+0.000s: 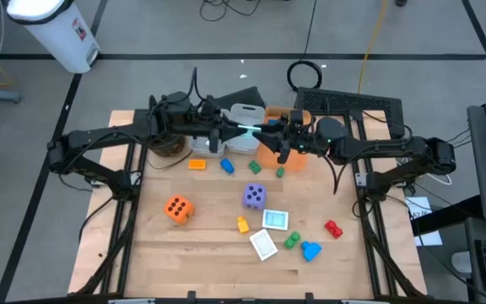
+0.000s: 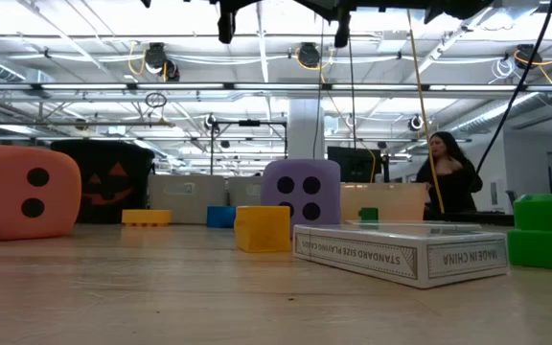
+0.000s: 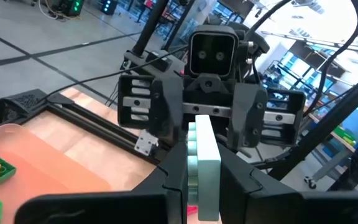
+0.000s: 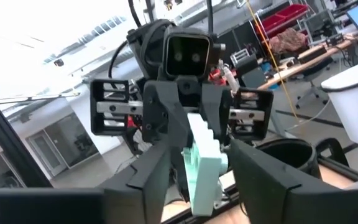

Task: Pick & Place Toys
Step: Put the light blue game piece into the orange bin

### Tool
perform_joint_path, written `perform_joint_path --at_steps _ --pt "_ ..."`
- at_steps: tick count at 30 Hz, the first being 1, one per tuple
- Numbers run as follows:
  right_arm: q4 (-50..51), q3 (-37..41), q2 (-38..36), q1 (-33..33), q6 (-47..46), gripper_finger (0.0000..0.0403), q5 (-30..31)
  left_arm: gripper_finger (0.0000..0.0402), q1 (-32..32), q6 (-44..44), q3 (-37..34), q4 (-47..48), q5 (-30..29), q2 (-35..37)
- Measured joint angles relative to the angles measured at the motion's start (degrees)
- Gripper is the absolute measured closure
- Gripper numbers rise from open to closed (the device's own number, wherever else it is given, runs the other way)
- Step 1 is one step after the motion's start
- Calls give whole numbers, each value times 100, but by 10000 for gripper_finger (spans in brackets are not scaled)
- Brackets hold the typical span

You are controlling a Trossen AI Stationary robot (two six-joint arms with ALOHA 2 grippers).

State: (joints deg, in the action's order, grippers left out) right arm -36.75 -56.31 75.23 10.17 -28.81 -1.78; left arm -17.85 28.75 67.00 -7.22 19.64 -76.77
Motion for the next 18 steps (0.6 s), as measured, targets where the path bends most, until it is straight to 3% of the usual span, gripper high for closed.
perform_joint_path --at_steps 8,11,18 --pt "21 0 4 4 186 367 0 354 0 12 0 -31 -3 2" --pt "7 0 4 8 266 367 -64 347 -1 182 0 -65 -15 2" --pt "-40 -2 2 40 292 367 -169 244 -19 327 0 -181 -18 2"
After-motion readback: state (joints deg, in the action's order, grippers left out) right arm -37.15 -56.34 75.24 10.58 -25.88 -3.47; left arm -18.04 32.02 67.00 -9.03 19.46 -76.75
